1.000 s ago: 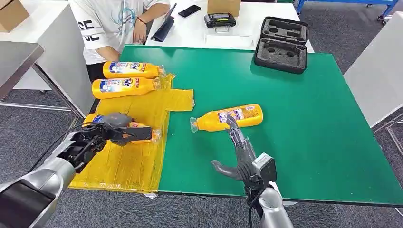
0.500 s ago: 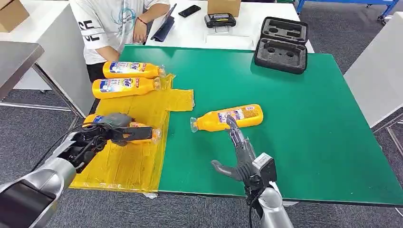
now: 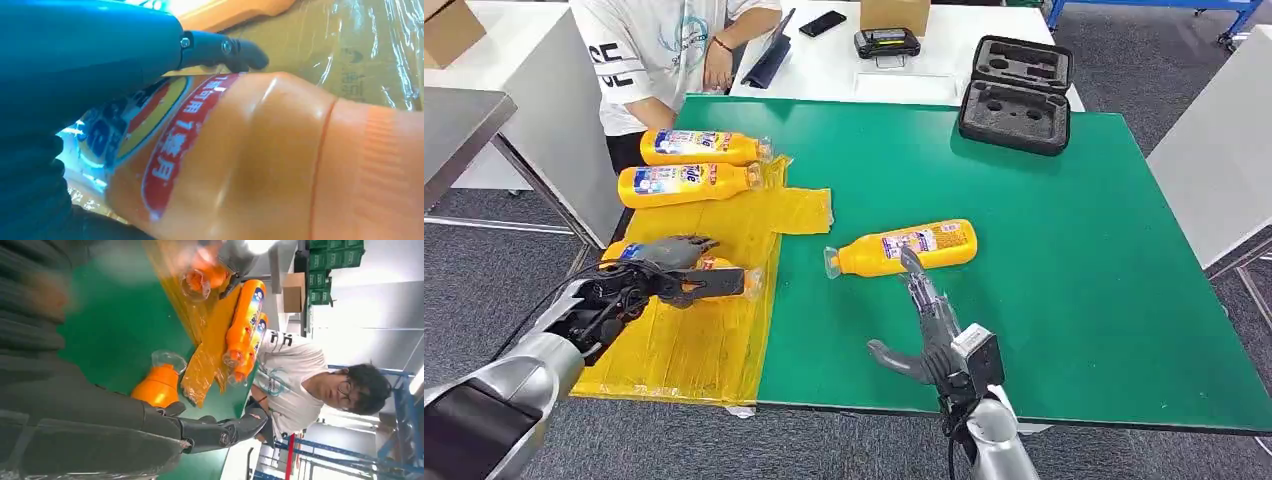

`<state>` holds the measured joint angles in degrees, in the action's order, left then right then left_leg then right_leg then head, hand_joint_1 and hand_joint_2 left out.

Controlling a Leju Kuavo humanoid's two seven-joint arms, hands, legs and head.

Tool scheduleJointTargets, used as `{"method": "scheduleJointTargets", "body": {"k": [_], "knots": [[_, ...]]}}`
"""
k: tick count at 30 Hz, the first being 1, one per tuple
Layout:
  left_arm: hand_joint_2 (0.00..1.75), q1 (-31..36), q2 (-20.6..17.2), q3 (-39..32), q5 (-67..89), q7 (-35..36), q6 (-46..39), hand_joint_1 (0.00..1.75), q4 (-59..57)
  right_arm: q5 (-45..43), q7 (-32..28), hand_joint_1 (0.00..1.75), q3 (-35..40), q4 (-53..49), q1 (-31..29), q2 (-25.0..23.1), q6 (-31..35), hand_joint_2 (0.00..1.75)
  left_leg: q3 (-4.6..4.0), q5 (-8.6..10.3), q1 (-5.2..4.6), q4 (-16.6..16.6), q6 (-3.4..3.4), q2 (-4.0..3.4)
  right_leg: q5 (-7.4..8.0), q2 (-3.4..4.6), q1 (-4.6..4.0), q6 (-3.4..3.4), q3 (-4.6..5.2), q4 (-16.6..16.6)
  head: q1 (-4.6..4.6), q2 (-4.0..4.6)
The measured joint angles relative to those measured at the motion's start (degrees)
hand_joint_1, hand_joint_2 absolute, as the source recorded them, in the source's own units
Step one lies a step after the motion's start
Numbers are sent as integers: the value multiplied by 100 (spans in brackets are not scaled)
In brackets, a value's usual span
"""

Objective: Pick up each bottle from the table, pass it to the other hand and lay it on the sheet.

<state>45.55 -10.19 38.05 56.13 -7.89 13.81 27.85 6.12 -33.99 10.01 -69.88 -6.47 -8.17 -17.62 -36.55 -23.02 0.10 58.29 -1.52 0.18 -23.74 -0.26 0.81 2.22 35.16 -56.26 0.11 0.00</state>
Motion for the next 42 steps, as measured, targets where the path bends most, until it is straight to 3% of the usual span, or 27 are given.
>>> {"method": "scheduleJointTargets", "body": {"k": [20, 28, 42], "knots": [[175, 119, 4, 26, 24, -328, 451, 0, -61, -48, 72, 0, -81, 0, 49, -2, 39, 175, 2, 0, 0, 0, 0, 0, 0, 1, 0, 0, -1, 0, 2, 0], [175, 254, -306, 173, -313, -1100, 1227, 0, 125, -59, 70, 0, -111, 9, 65, 4, 2, 175, 2, 0, 2, 0, 1, -1, 0, 2, -2, 0, 2, -1, 2, 0], [175, 308, -533, 409, -693, -1158, 1320, 0, 535, -59, 72, 0, -173, 9, 89, 9, -26, 175, -2, 1, 1, 0, 1, -1, 0, 1, -1, 0, 3, 0, 2, 0]]}}
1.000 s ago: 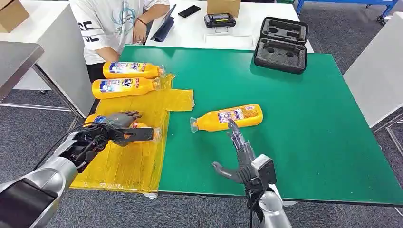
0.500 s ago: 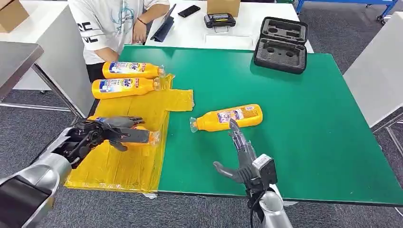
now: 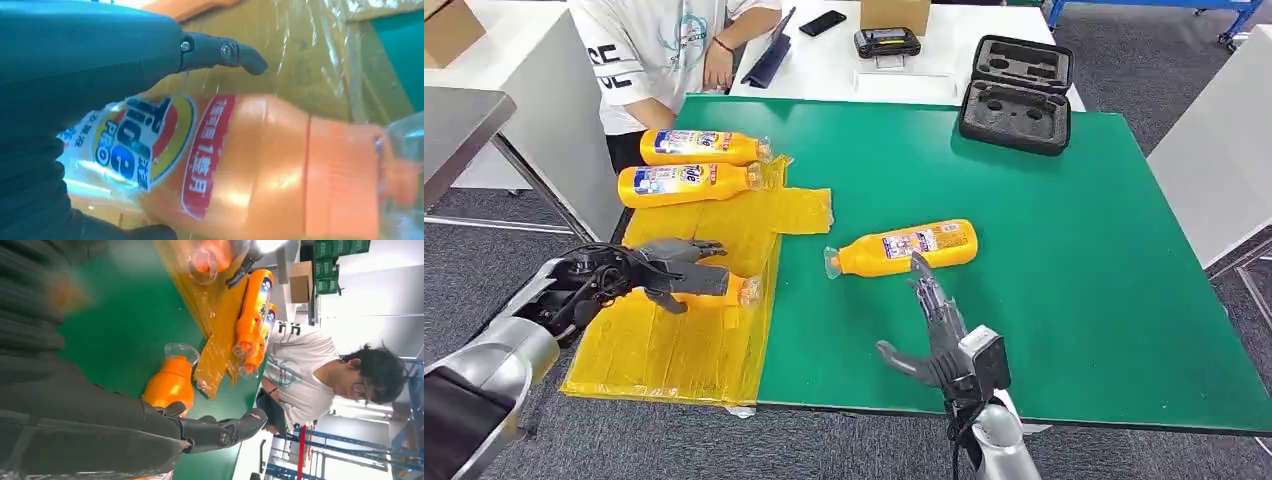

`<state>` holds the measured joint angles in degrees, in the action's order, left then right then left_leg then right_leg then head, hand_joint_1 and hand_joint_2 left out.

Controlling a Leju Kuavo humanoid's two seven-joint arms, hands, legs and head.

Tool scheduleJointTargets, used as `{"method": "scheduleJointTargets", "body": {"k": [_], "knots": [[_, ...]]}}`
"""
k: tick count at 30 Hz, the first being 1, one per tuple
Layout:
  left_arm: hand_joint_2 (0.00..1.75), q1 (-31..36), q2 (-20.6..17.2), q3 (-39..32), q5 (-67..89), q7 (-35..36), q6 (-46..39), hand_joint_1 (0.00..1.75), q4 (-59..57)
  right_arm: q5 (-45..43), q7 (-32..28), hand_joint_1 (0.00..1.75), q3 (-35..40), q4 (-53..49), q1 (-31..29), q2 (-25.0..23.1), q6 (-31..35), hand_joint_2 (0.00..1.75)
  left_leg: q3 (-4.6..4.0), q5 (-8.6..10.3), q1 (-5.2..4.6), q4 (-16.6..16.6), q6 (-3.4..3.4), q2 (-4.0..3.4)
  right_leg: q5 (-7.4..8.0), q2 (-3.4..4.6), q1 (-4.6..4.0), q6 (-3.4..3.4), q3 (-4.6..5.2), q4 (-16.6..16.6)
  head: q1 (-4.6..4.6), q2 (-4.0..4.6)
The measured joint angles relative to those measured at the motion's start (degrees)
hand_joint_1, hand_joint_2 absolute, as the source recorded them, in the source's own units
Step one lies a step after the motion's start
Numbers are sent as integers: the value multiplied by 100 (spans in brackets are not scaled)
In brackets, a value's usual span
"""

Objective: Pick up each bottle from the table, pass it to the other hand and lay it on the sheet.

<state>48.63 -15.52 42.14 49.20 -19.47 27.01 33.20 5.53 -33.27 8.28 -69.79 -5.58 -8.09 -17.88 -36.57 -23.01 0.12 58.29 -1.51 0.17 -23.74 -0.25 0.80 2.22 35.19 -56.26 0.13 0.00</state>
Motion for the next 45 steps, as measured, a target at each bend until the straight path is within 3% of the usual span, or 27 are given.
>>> {"method": "scheduleJointTargets", "body": {"k": [14, 19, 22, 25, 30, 38, 39, 42, 45], "knots": [[175, 14, -37, 109, -425, -68, 24, 0, 208, -7, 83, 0, -13, -11, 31, 35, -28, 175, -1, 0, 0, 0, 0, 0, 0, 0, 0, 0, 0, 0, 0, 0], [175, -72, -300, 50, -1870, -768, 516, 0, 803, -96, 96, 0, -13, -9, 21, 107, -31, 175, -3, 0, -1, 0, 0, 1, 0, 1, 0, 0, -1, -1, 0, 0], [175, -586, -459, -359, -2637, -1130, 202, 0, 1584, -96, 105, 0, -13, -11, 23, 142, 11, 175, 0, -5, -2, 0, 4, -2, -2, 4, 1, 0, 0, 0, 2, 0], [175, -1532, -435, -943, -2575, -1346, -496, 0, 2494, 100, 186, 0, -37, -126, 114, 155, 105, 175, 3, -12, -2, -1, 10, -16, -6, 10, 1, -3, 4, 2, 0, 0], [175, -2773, -231, -1811, -2070, -1798, -298, 0, 3631, 402, 391, 0, -214, -236, 54, 234, 186, 175, -6, -17, -3, -1, 7, -19, -8, 13, 2, -5, 13, 4, -2, 0], [175, -3513, 42, -2721, -1849, -1993, -111, 0, 4503, 617, 503, 0, -356, -317, -25, 293, 217, 175, -4, -15, -1, -1, 6, -17, -6, 11, -1, -4, 10, 4, 0, 0], [175, -3543, 101, -2813, -1829, -1980, -120, 0, 4542, 722, 527, 0, -356, -317, -33, 302, 273, 0, -4, -14, -1, -1, 6, -17, -6, 11, -1, -4, 10, 3, 2, 0], [175, -3581, 442, -3128, -2057, -1575, -407, 0, 4568, 1271, 796, 0, -354, -317, -160, 343, 599, 0, -5, -13, -1, -1, 5, -15, -4, 11, 0, -2, 8, 2, 0, 0], [175, -3698, 975, -3447, -2422, -1346, -1429, 0, 4616, 1946, 1196, 0, -339, -299, -479, 415, 861, 0, -6, -13, -5, 0, 4, -16, -1, 13, 4, 1, 6, 2, 0, 0]]}}
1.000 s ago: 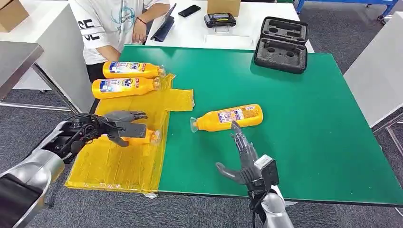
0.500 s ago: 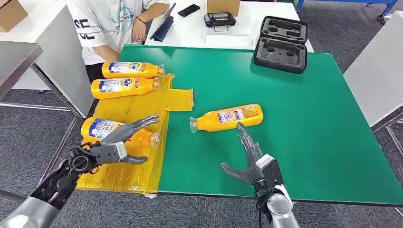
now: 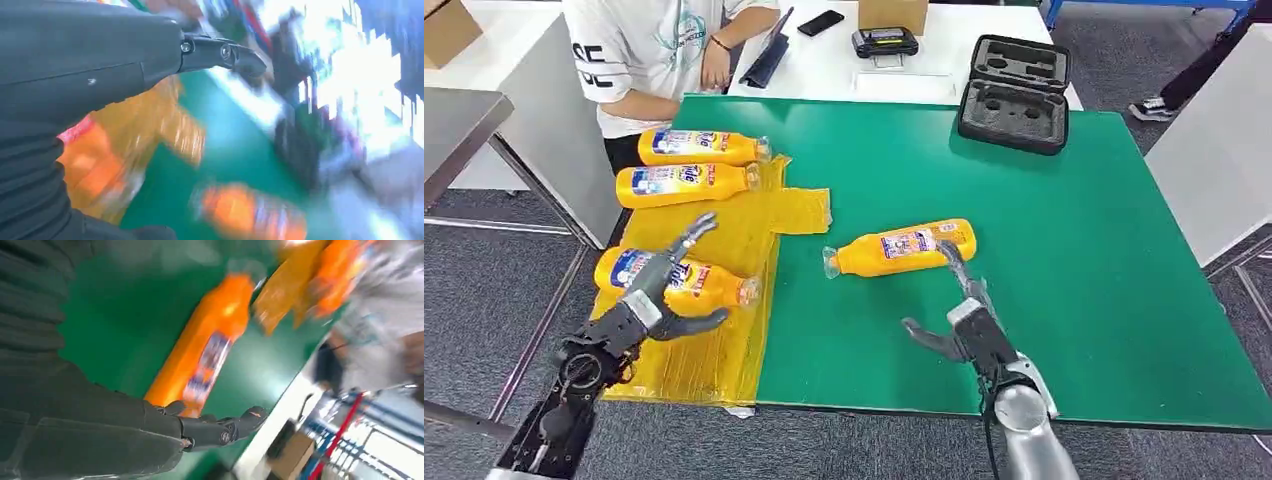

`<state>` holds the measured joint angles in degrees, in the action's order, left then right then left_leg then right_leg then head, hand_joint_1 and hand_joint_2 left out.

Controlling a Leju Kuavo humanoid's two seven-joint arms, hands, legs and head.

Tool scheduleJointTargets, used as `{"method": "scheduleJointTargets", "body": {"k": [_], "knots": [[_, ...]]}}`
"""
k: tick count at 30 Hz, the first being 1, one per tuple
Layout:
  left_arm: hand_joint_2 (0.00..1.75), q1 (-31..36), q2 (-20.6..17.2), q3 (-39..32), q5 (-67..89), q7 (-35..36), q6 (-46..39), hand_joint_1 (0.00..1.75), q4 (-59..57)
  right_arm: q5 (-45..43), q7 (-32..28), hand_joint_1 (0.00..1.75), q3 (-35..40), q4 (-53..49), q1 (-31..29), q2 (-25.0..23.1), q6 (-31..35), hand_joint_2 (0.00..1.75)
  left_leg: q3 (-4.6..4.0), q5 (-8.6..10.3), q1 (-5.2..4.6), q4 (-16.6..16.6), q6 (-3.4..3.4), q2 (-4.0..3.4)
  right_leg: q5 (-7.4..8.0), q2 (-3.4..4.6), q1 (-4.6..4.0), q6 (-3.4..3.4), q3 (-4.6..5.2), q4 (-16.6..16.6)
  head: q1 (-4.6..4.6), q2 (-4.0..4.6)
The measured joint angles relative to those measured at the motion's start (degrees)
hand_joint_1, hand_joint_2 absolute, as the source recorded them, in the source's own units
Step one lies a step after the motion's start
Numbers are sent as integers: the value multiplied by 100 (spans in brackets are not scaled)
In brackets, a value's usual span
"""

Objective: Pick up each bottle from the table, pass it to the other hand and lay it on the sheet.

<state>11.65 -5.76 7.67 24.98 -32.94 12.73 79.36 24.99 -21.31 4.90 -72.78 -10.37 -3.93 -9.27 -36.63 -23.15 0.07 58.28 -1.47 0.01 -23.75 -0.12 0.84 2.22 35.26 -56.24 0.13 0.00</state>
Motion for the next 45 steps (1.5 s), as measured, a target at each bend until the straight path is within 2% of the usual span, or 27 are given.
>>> {"method": "scheduleJointTargets", "body": {"k": [4, 9, 10, 16, 23, 28, 36, 45], "knots": [[175, -484, 643, -142, -417, -149, -1107, 0, 525, 791, 328, 0, 131, 490, -879, 131, 357, 0, 2, 1, -8, 2, -3, -8, 3, 5, 10, 5, 0, 3, 2, 0], [175, -844, 1022, -146, -450, -144, -1284, 0, 949, 939, 334, 0, 262, 1034, -1514, 203, 511, 0, -2, 4, -7, 2, -9, 14, 1, -14, 3, 6, -2, 3, 0, 0], [175, -861, 1044, -148, -450, -140, -1292, 0, 986, 943, 332, 0, 278, 1091, -1550, 210, 522, 175, -2, 4, -5, 2, -8, 14, 1, -14, -1, 6, -3, 3, 0, 0], [175, -965, 1191, -201, -653, -260, -1459, 0, 1137, 1204, 327, 0, 420, 1434, -1813, 269, 588, 175, -7, 3, 3, 0, -7, 12, 1, -11, -5, 5, -1, 0, 2, 0], [175, -1071, 1383, -59, -826, -463, -2431, 0, 1270, 2121, -71, 0, 942, 3170, -3187, 276, 1617, 175, -3, 14, 1, 2, -18, 14, 5, -15, -3, 8, -5, 1, 0, 0], [175, -1135, 1407, 134, -830, -601, -2646, 0, 1294, 2609, 207, 0, 1318, 4064, -3791, 175, 1341, 175, -2, 14, 2, 2, -18, 14, 6, -15, -3, 8, -5, 1, 0, 0], [175, -1158, 1396, 254, -880, -653, -2794, 0, 1285, 3133, 734, 0, 1794, 4922, -4107, 159, 1265, 175, -4, 12, 1, 2, -18, 18, 5, -20, -3, 8, -4, 2, 0, 0], [175, -1159, 1374, 332, -893, -654, -2805, 0, 1285, 3173, 784, 0, 1936, 5193, -4212, 153, 1231, 175, -4, 13, 1, 2, -18, 18, 5, -20, -3, 8, -4, 2, 0, 0]]}}
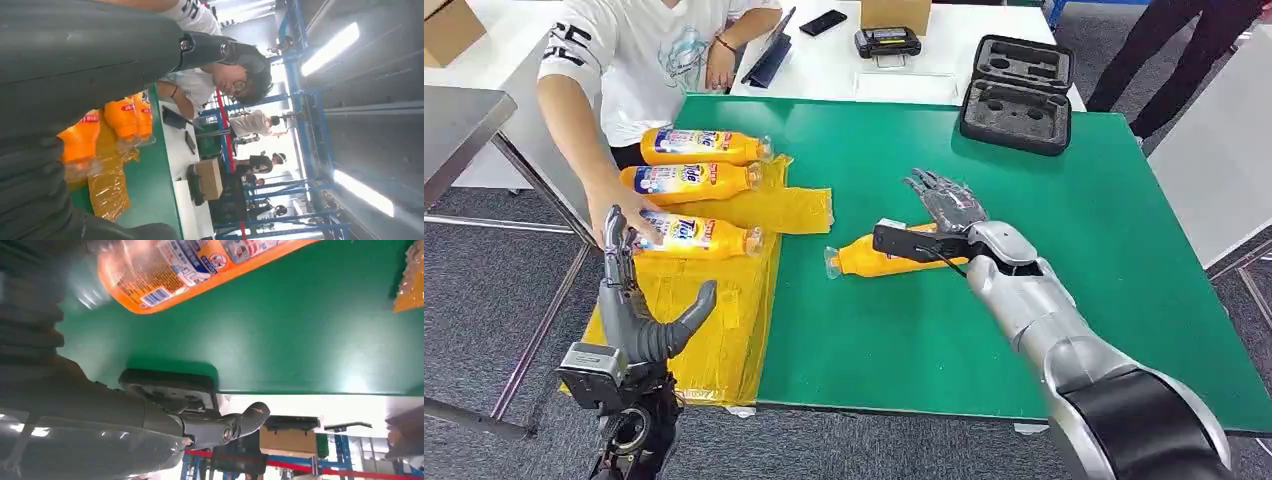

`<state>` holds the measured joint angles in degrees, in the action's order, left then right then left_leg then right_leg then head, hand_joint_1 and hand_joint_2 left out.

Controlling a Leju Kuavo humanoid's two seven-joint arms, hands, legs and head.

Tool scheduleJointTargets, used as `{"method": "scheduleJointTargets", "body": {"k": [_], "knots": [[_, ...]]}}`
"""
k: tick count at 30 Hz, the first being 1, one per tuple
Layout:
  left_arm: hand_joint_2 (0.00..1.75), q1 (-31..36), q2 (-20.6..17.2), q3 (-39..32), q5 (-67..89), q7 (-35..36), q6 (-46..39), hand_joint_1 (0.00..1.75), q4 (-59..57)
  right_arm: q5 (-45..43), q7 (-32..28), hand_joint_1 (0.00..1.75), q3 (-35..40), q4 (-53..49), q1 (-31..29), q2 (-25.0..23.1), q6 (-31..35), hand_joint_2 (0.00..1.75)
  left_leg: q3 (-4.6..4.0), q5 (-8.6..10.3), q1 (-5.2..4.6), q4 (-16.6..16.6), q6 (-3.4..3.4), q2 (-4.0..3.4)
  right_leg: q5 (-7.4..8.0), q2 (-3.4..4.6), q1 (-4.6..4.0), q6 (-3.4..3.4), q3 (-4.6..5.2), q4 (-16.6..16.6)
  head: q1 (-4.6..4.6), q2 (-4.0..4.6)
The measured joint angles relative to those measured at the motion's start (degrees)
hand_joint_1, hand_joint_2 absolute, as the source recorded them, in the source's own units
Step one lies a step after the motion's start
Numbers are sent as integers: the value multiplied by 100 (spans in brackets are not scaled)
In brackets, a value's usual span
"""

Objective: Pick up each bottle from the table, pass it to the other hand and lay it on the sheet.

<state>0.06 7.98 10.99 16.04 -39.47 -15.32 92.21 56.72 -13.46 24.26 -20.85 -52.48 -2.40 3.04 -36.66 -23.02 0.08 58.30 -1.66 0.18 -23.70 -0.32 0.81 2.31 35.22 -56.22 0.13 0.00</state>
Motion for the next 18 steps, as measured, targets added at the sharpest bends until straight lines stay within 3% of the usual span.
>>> {"method": "scheduleJointTargets", "body": {"k": [18], "knots": [[175, 191, -33, 175, -225, 77, 37, 0, -295, 151, 780, 0, 5, 407, 88, 212, -717, 175, 1, 0, -1, 2, 0, 0, 0, 0, 1, 0, 2, 2, 0, 0]]}}
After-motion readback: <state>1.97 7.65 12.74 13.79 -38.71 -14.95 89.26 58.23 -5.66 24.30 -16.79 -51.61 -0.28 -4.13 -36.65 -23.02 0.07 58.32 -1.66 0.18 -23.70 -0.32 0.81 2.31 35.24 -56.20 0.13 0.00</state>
